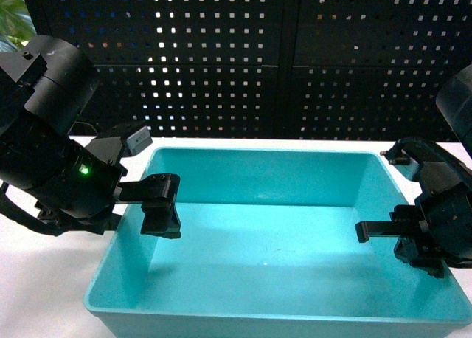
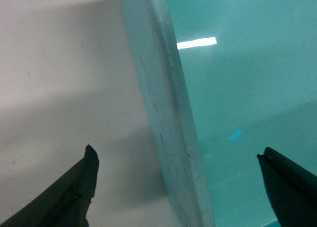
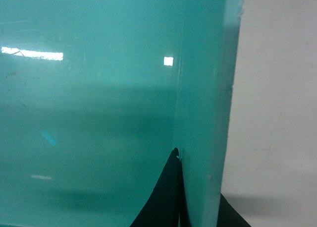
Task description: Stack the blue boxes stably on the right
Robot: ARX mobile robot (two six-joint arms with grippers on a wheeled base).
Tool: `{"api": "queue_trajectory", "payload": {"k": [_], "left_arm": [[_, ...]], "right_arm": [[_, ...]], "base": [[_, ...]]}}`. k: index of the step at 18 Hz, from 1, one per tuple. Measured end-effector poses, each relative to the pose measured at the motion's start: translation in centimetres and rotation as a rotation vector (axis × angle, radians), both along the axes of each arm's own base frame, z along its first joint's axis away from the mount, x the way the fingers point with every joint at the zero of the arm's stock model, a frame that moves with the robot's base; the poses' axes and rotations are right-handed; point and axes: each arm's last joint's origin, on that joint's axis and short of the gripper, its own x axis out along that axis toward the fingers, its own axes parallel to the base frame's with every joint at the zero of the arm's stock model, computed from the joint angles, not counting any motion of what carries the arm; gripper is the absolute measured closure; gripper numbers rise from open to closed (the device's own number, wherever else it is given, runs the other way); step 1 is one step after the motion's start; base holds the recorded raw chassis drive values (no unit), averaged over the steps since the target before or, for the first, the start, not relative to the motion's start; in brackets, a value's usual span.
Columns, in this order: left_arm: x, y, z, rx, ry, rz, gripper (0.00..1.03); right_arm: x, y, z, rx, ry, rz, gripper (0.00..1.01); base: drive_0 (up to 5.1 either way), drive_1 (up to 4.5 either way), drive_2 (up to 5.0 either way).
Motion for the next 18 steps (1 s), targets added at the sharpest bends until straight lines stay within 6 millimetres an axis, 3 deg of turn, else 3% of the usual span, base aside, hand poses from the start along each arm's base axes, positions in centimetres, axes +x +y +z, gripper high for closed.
{"api": "queue_trajectory", "payload": {"k": [1, 2, 4, 5, 6, 18], "left_arm": [[0.04, -0.21, 0.06, -0.001, -0.007, -0.005, 0.18], [0.09, -0.54, 0.13, -0.001, -0.019, -0.013, 0.34], [-0.41, -0.50, 0.09, 0.018, 0.059, -0.011, 0.85], [-0.35, -0.37, 0.10, 0.020, 0.062, 0.027, 0.96], [-0.30, -0.34, 0.11, 0.021, 0.065, 0.060, 1.00], [-0.30, -0.37, 0.11, 0.013, 0.070, 0.081, 1.01]], "right_arm": [[0.00, 0.01, 0.00, 0.000, 0.000, 0.000, 0.99], [0.00, 0.01, 0.00, 0.000, 0.000, 0.000, 0.99], [0.00, 0.00, 0.00, 0.000, 0.000, 0.000, 0.99], [-0.01, 0.01, 0.01, 0.000, 0.000, 0.000, 0.99], [-0.02, 0.05, 0.05, 0.004, 0.000, -0.002, 0.99], [-0.07, 0.20, 0.09, 0.007, 0.001, -0.006, 0.99]], "base": [[0.0, 0.00, 0.0], [0.0, 0.00, 0.0], [0.0, 0.00, 0.0], [0.0, 0.00, 0.0], [0.0, 0.00, 0.0], [0.0, 0.00, 0.0]]}}
